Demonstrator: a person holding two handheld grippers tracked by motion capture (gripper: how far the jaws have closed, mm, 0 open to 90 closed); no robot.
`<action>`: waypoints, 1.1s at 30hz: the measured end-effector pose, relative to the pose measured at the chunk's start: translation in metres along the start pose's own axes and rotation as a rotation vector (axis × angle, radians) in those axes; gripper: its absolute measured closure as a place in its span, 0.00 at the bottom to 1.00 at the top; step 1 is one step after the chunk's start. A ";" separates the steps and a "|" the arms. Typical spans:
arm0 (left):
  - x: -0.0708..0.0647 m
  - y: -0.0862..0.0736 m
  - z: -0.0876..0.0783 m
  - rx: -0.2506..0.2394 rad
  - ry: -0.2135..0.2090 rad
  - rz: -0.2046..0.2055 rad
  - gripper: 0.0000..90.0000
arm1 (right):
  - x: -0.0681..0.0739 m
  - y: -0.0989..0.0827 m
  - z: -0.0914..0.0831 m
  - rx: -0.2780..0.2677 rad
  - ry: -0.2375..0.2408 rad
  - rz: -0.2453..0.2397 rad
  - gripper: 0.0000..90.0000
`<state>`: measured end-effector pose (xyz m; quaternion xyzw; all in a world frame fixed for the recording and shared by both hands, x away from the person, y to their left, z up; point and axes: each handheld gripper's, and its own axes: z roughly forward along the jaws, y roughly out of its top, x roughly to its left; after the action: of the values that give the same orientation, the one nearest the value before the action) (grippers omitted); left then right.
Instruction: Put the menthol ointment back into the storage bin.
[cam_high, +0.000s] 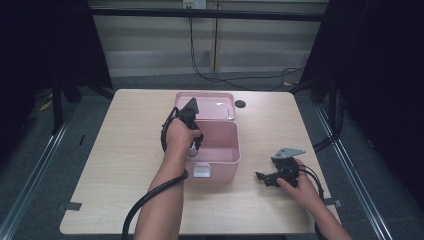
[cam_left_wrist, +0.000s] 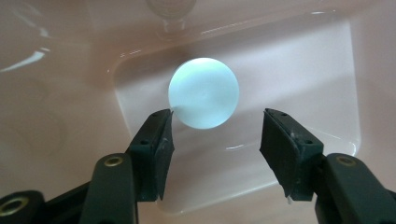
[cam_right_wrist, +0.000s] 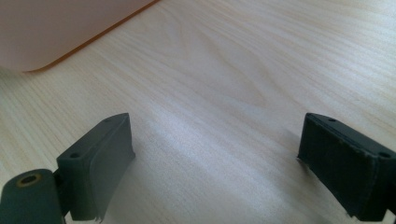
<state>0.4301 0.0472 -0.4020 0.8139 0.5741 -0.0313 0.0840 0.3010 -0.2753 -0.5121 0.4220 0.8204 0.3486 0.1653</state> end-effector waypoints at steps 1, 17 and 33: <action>0.000 0.000 -0.001 -0.001 -0.004 0.004 0.48 | 0.000 0.000 0.000 0.000 0.000 0.000 0.10; 0.001 -0.003 -0.024 -0.024 -0.042 0.076 0.45 | 0.000 0.000 0.000 0.000 0.000 0.000 0.10; -0.011 -0.003 -0.046 -0.077 -0.076 0.179 0.32 | 0.000 0.000 0.000 -0.002 0.003 -0.002 0.10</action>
<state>0.4214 0.0458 -0.3553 0.8564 0.4961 -0.0324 0.1392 0.3012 -0.2756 -0.5122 0.4205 0.8208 0.3498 0.1647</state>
